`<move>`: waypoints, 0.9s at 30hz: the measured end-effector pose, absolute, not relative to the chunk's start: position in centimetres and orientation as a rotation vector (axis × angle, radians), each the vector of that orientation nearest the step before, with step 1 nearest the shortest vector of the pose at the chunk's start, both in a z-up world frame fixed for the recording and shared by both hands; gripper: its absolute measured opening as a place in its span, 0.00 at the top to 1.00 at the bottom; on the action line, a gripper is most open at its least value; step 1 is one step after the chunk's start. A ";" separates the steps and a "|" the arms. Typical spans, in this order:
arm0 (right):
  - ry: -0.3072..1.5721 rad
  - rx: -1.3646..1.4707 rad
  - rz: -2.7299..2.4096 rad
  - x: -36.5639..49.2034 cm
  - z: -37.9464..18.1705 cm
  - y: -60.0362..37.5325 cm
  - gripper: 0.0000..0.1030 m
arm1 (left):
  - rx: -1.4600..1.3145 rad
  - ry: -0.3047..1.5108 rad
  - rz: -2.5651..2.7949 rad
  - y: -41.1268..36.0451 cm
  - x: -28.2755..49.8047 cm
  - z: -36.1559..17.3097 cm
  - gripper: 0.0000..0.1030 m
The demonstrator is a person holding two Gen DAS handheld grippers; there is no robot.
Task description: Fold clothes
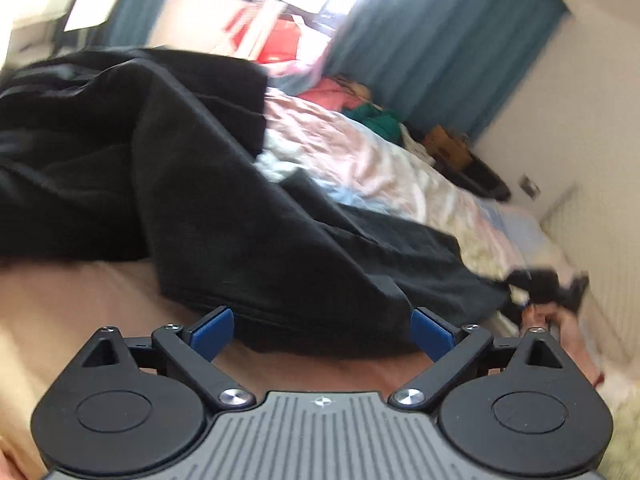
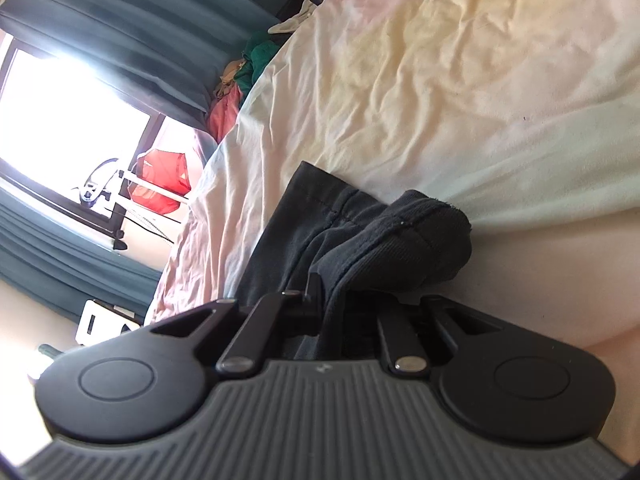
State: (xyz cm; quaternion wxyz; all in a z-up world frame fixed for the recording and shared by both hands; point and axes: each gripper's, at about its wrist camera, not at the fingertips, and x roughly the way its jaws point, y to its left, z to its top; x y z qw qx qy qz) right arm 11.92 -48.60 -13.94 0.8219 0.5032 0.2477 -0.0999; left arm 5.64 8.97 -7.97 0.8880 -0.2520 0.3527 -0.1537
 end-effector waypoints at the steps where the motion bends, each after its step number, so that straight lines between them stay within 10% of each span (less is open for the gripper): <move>1: 0.522 1.076 -0.209 11.9 -14.2 -48.8 0.90 | -0.637 0.742 -0.248 11.0 6.2 -8.8 0.06; 13: 0.455 1.419 -0.228 10.8 -17.1 -50.9 0.87 | -1.445 0.517 0.256 23.6 6.4 -15.2 0.11; 15: 0.421 1.439 -0.260 10.5 -17.2 -51.1 0.87 | -1.443 0.470 0.329 24.2 6.4 -15.3 0.39; 21: 0.371 1.309 -0.292 11.0 -16.4 -51.5 0.92 | -1.319 0.488 0.369 25.1 6.7 -13.4 0.79; 27: 0.315 1.333 -0.293 10.5 -15.6 -52.6 0.93 | -1.118 0.447 0.333 28.2 4.6 -5.7 0.89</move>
